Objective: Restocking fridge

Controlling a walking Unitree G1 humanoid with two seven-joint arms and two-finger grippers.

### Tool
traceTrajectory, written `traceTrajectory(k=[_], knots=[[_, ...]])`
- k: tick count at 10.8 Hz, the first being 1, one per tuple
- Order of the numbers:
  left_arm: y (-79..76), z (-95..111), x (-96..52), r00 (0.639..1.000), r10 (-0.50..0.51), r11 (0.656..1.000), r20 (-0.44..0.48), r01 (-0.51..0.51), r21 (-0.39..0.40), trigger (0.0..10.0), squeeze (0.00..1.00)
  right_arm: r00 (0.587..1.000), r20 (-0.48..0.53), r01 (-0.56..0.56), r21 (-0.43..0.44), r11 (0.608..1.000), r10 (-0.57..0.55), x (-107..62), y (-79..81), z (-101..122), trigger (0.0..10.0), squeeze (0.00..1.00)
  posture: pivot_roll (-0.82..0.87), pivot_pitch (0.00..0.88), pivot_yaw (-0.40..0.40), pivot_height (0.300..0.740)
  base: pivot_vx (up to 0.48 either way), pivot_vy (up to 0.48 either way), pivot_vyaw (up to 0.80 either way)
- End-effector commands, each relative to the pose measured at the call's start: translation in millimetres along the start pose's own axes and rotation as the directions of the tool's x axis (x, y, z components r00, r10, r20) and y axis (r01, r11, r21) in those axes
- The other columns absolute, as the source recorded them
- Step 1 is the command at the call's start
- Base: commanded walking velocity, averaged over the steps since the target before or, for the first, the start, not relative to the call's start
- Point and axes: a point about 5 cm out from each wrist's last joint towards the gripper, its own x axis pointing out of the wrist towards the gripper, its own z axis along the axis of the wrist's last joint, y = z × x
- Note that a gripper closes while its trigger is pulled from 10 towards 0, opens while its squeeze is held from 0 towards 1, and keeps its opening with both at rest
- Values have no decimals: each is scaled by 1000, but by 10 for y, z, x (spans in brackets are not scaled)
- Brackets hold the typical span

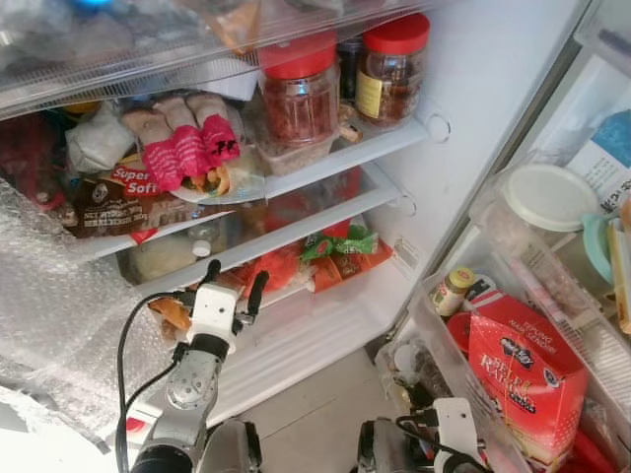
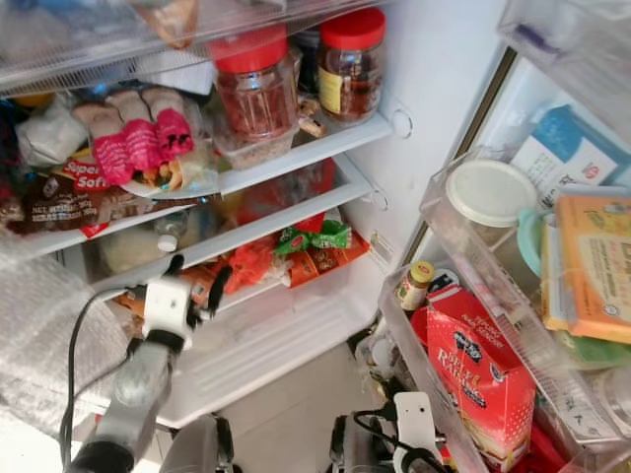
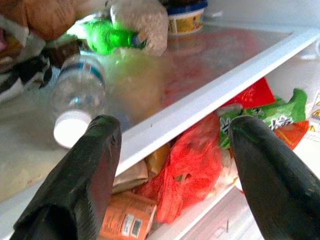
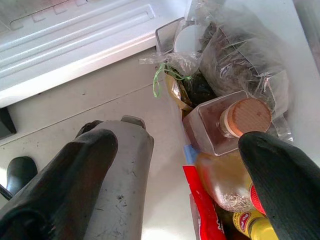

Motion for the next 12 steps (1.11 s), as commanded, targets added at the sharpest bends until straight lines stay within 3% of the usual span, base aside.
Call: traceTrajectory(k=[1,3,7,12], knots=[[-23,-27,-56,1000,-14,1000,-25,14,-9,10000,0,986,-167,-30,-12,999,28,-135,67,-428,10000,0,-141,138,7,633,0,0,0],[-48,-30,-104,999,-11,999,-41,10,-34,10000,0,985,-170,-36,-18,999,33,-139,66,-438,10000,0,-143,131,4,633,0,0,0],[-30,7,-87,998,14,999,-62,-17,-38,10000,0,986,-166,-32,-15,999,29,-126,43,-407,10000,0,-140,207,-11,633,-272,0,0],[19,-24,-113,995,43,998,-86,-46,-35,10000,0,987,-158,-39,-6,999,37,-120,50,-390,10000,0,-124,212,-12,633,-285,0,0]])
